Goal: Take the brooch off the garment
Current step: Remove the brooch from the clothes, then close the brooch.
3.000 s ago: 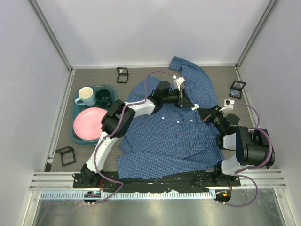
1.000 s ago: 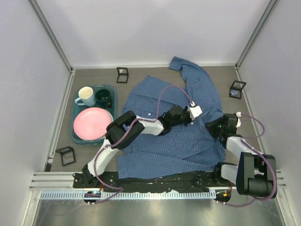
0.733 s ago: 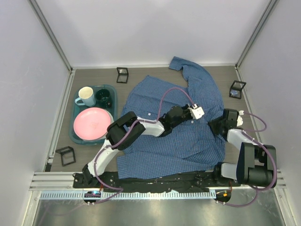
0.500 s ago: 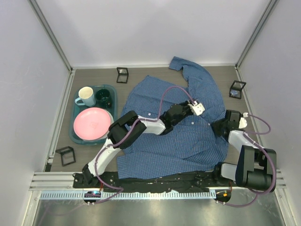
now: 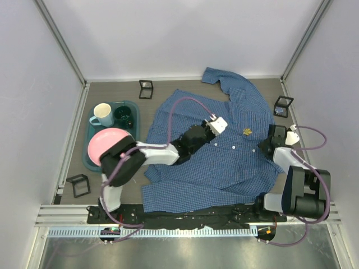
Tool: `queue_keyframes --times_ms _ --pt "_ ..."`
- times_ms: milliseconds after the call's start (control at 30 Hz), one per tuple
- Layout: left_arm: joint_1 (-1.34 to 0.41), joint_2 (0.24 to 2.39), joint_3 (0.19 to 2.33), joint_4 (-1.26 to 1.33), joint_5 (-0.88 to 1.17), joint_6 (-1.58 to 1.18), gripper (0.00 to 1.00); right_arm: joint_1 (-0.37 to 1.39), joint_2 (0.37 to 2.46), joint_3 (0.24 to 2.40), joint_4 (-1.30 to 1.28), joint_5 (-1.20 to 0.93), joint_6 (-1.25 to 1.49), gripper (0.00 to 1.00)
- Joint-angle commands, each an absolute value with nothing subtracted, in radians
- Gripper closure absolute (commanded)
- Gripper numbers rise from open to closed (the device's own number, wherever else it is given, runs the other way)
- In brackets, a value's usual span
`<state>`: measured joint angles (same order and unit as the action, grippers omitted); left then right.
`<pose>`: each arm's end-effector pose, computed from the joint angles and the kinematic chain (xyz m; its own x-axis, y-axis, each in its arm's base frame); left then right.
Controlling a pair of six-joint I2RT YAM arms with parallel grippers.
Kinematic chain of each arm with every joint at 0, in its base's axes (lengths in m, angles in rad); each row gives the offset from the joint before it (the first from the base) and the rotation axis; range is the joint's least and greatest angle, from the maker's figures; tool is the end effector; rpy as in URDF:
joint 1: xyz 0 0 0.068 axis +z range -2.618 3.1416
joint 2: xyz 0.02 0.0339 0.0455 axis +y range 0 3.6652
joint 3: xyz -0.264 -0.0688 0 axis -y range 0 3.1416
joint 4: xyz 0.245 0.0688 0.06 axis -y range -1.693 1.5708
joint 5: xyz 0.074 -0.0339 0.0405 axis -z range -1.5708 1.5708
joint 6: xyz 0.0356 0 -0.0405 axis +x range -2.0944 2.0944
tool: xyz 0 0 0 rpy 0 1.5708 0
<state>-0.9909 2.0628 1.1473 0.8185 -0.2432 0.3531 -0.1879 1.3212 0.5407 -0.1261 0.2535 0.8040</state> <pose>0.2535 -0.3714 0.1780 0.1856 0.3293 -0.9258 0.6569 0.6591 0.3661 0.2321 -0.0532 0.1542 -0.2971 0.7661 -0.5699 0.7879 0.5339 0.3069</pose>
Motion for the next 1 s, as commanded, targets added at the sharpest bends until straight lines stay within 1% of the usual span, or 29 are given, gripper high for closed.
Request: queue_keyframes --times_ms 0,33,67,100,133,200,233,300,400,433,467,567,600,667,767,833,867,967 --pt "-0.992 1.696 1.146 0.509 -0.177 -0.102 1.00 -0.123 1.169 0.578 -0.254 0.328 0.683 0.59" --pt "-0.991 1.660 1.152 0.418 -0.151 -0.217 1.00 -0.114 1.125 0.583 -0.276 0.312 0.674 0.58" --pt "-0.991 1.629 1.160 0.276 -0.135 -0.289 1.00 -0.106 1.083 0.594 -0.290 0.278 0.655 0.57" --pt "-0.989 1.562 1.160 0.205 -0.108 -0.340 1.00 -0.089 1.004 0.597 -0.310 0.240 0.612 0.56" --pt "-0.986 1.530 1.157 0.152 -0.038 -0.383 1.00 -0.057 0.970 0.600 -0.317 0.116 0.583 0.55" --pt "-0.960 1.424 1.105 0.085 0.058 -0.520 1.00 -0.008 0.884 0.592 -0.289 -0.045 0.527 0.55" --pt "-0.950 1.381 1.079 0.077 0.130 -0.572 1.00 0.061 0.870 0.581 -0.275 -0.227 0.506 0.55" --pt "-0.898 1.274 0.985 0.096 0.204 -0.704 1.00 0.125 0.848 0.577 -0.258 -0.346 0.451 0.55" --pt "-0.818 1.181 0.841 0.187 0.372 -0.869 1.00 0.238 0.799 0.577 -0.209 -0.486 0.417 0.53" --pt "-0.805 1.136 0.812 0.230 0.394 -0.885 1.00 0.248 0.769 0.572 -0.184 -0.527 0.419 0.52" --pt "-0.799 1.112 0.786 0.218 0.403 -0.891 1.00 0.264 0.759 0.565 -0.155 -0.632 0.426 0.50" --pt "-0.792 1.062 0.766 0.180 0.411 -0.899 1.00 0.290 0.746 0.516 0.073 -0.817 0.552 0.49" --pt "-0.787 1.055 0.765 0.172 0.417 -0.913 1.00 0.313 0.746 0.499 0.203 -0.836 0.589 0.49" --pt "-0.772 1.043 0.765 0.175 0.428 -0.926 1.00 0.340 0.765 0.474 0.291 -0.844 0.636 0.46" --pt "-0.747 1.043 0.762 0.216 0.443 -0.957 1.00 0.376 0.822 0.479 0.409 -0.868 0.684 0.46" --pt "-0.729 1.051 0.756 0.248 0.446 -0.983 1.00 0.387 0.854 0.460 0.553 -0.893 0.741 0.45" --pt "-0.723 1.058 0.753 0.299 0.452 -0.989 1.00 0.387 0.857 0.456 0.586 -0.891 0.768 0.44" --pt "-0.700 1.077 0.764 0.333 0.486 -0.999 1.00 0.391 0.868 0.466 0.617 -0.888 0.778 0.42"
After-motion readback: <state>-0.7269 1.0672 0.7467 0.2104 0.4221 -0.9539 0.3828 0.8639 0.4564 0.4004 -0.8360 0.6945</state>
